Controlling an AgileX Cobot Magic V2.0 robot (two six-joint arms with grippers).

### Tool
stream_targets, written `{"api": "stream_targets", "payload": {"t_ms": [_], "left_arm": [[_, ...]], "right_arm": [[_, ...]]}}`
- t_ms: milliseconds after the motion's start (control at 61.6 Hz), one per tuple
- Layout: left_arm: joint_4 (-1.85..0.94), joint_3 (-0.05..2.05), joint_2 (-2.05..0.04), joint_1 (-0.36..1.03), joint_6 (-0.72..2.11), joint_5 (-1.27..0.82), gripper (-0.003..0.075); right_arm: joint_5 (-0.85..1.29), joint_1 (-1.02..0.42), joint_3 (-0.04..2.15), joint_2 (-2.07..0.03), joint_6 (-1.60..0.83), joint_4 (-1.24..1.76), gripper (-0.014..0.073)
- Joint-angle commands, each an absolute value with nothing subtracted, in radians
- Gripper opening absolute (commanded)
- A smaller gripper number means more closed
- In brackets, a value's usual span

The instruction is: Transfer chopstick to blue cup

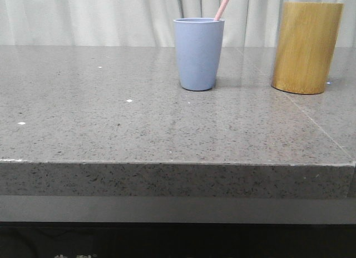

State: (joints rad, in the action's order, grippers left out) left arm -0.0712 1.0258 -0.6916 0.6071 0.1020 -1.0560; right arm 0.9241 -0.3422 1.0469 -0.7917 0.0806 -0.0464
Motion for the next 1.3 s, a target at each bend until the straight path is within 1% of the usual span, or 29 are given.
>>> {"api": "stream_targets", "payload": {"t_ms": [0,130,179,309,373,503,536,585,617,1169,1283], "left_arm": [[-0.080,1.049,-0.692,0.614,0.093,-0.984,0.0312],[-0.080,1.049,-0.692,0.614,0.093,-0.984,0.0312],[-0.080,1.049,-0.692,0.614,0.093,-0.984,0.0301],[-0.080,1.049,-0.692,0.614,0.093,-0.984,0.0207],[-0.080,1.049,-0.692,0.614,0.093,-0.984,0.0136],[-0.080,1.049,-0.692,0.614,0.093,-0.984,0.0008],[-0.080,1.049,-0.692,0.614,0.093,-0.984,-0.0017],[-0.080,1.049,-0.692,0.614,0.093,-0.984,-0.0019],[-0.080,1.049,-0.692,0.614,0.093,-0.987,-0.0019],[-0.074,1.049,-0.686,0.617,0.097,-0.986,-0.0019],[-0.025,1.035,-0.651,0.569,0.097,-0.961,-0.0019]], "right_arm": [[0.817,-0.338,1.005,-0.722,0.086,-0.073,0.0436],[0.802,-0.338,0.937,-0.658,0.086,-0.081,0.0430],[0.801,-0.338,0.923,-0.644,0.086,-0.082,0.0412],[0.807,-0.338,0.919,-0.632,0.086,-0.082,0.0259],[0.805,-0.338,0.919,-0.632,0.086,-0.082,0.0153],[0.804,-0.338,0.919,-0.632,0.086,-0.082,-0.0008],[0.803,-0.338,0.919,-0.632,0.086,-0.082,-0.0042],[0.802,-0.338,0.919,-0.632,0.086,-0.082,-0.0076],[0.802,-0.338,0.919,-0.632,0.086,-0.083,-0.0066],[0.819,-0.338,0.919,-0.632,0.086,-0.090,-0.0068],[0.819,-0.338,0.919,-0.632,0.086,-0.090,-0.0068]]}}
